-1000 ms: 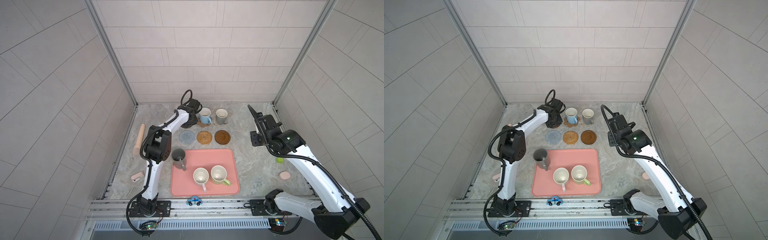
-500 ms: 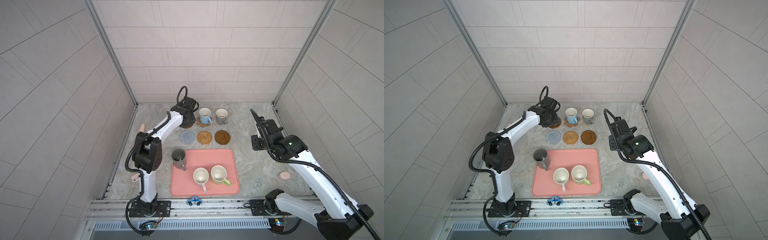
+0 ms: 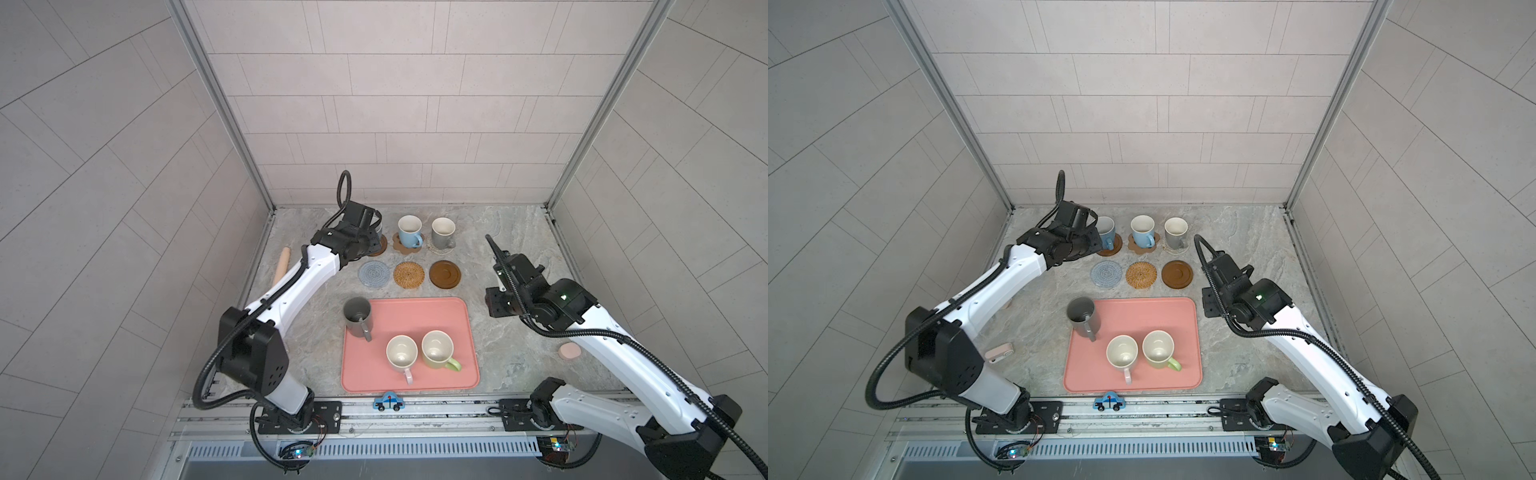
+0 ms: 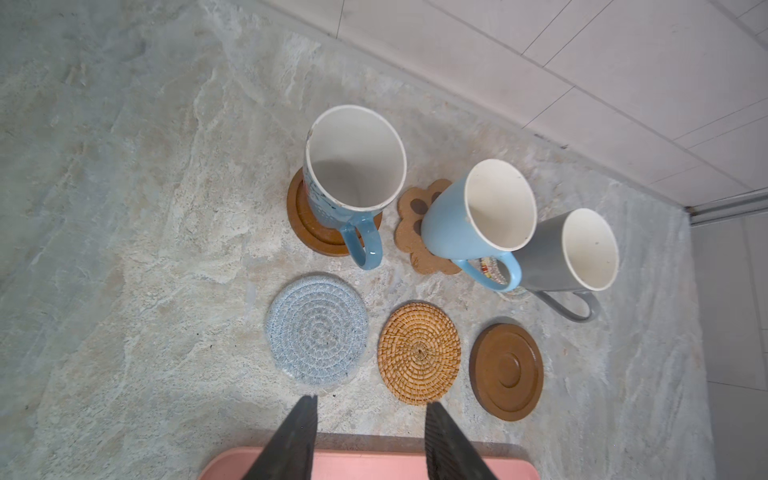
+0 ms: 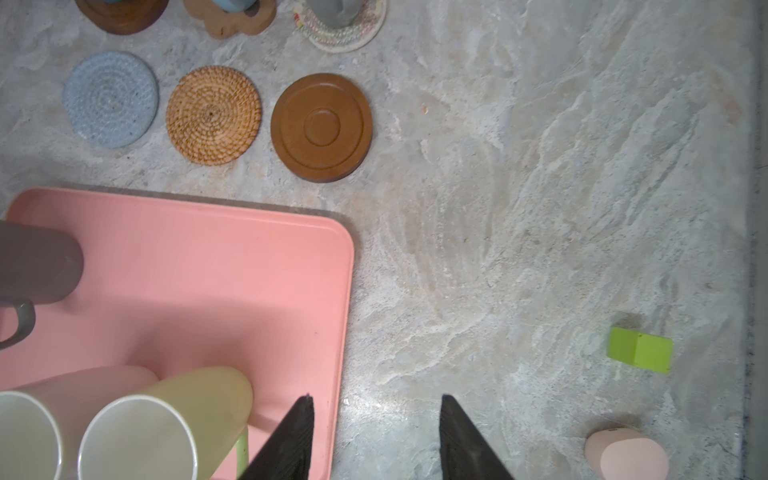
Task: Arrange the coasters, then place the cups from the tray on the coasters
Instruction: 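Raise the left gripper while the right gripper swings over the pink tray, then lower the right gripper onto the cream green-handled mug rim and close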
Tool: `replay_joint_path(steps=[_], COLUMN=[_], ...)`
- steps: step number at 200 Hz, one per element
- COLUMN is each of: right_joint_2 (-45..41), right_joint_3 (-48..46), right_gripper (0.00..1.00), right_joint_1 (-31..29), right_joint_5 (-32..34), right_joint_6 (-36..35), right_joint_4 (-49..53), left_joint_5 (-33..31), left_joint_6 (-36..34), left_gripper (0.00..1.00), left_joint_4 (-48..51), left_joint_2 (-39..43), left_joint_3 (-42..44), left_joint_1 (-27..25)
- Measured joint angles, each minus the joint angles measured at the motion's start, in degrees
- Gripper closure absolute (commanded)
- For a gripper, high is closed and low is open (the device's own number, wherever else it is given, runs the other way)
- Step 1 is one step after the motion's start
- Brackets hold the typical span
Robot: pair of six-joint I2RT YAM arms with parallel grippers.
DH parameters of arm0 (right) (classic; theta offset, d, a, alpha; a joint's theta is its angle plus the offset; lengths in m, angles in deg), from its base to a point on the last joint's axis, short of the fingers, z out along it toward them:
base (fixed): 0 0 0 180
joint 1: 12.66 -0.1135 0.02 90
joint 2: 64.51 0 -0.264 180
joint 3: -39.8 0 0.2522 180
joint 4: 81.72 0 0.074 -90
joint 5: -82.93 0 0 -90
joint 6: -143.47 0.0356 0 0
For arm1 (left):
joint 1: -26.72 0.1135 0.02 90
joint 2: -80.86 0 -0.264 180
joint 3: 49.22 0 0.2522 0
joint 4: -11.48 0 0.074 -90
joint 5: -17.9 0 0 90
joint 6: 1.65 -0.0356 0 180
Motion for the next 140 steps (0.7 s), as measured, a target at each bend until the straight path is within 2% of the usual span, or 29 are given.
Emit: replay_joint_path(steps=[83,140], right_joint_2=[1.53,4.72], right_joint_3=[-1.81,-3.78], right_gripper=[0.49,0.49], right_joint_1=[-17.07,-24.65], right_joint_5=[-1.57,-3.10], right_joint_6=[8.70,10.34], right_joint_4=[3.26,3.37], left_joint_5=[0.72,0.76], left_joint_6=[-2.21,-1.88], left_gripper=[0.48,0.47], left_joint_4=[-4.90,-8.57], left_joint_2=[10.36,13.62], left_joint_3=[10.32,13.18], left_joint_1=[0.11,0.11])
